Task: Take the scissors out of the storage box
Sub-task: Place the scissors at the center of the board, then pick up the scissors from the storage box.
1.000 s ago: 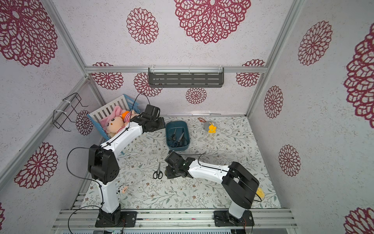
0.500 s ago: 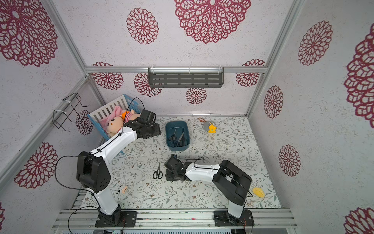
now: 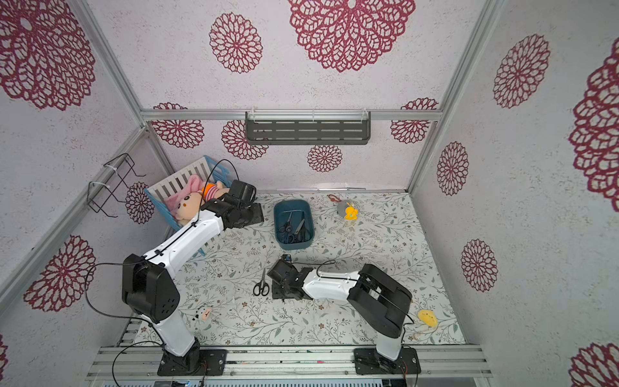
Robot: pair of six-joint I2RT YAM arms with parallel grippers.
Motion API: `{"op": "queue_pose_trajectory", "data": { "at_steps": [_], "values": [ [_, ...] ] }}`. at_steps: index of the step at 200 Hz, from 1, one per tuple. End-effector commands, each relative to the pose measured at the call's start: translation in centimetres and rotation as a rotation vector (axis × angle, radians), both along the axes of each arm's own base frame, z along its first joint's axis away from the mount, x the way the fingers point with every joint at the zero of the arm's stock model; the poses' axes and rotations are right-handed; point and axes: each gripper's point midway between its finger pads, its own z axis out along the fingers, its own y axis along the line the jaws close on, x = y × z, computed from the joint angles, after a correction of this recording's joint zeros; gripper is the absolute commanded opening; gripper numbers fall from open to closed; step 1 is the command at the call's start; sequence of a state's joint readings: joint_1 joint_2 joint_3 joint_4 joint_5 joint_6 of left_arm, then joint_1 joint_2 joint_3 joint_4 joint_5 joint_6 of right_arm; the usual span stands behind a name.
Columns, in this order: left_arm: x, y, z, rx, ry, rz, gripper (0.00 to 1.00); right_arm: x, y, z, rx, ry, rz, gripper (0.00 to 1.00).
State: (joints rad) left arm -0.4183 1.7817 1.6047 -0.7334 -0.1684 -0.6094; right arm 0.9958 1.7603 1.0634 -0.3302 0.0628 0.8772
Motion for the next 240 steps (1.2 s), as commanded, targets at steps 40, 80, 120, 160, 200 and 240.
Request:
{"op": "queue_pose_trajectory", "data": {
  "at_steps": [40, 80, 120, 160, 200, 240],
  "values": [
    [1.7, -9.2, -2.2, -0.003, 0.009, -0.178, 0.46, 8.7, -10.1, 13.3, 0.04, -0.301, -0.267, 0.53],
    [3.5, -12.2, -6.7, -0.02, 0.096, -0.197, 0.33, 12.2, -16.2, 16.1, 0.058, -0.379, -0.426, 0.53],
    [5.0, -12.6, -10.6, -0.019, 0.154, -0.184, 0.3, 12.9, -16.5, 15.7, 0.071, -0.365, -0.434, 0.53],
    [5.9, -12.8, -13.3, -0.02, 0.178, -0.194, 0.27, 13.1, -16.2, 14.5, 0.065, -0.338, -0.421, 0.53],
    [5.9, -12.4, -16.1, 0.011, 0.221, -0.189, 0.26, 13.7, -15.8, 13.9, 0.067, -0.323, -0.411, 0.53],
    [5.6, -12.4, -18.3, 0.003, 0.245, -0.199, 0.25, 14.1, -15.4, 13.7, 0.066, -0.316, -0.397, 0.53]
  ]
}}
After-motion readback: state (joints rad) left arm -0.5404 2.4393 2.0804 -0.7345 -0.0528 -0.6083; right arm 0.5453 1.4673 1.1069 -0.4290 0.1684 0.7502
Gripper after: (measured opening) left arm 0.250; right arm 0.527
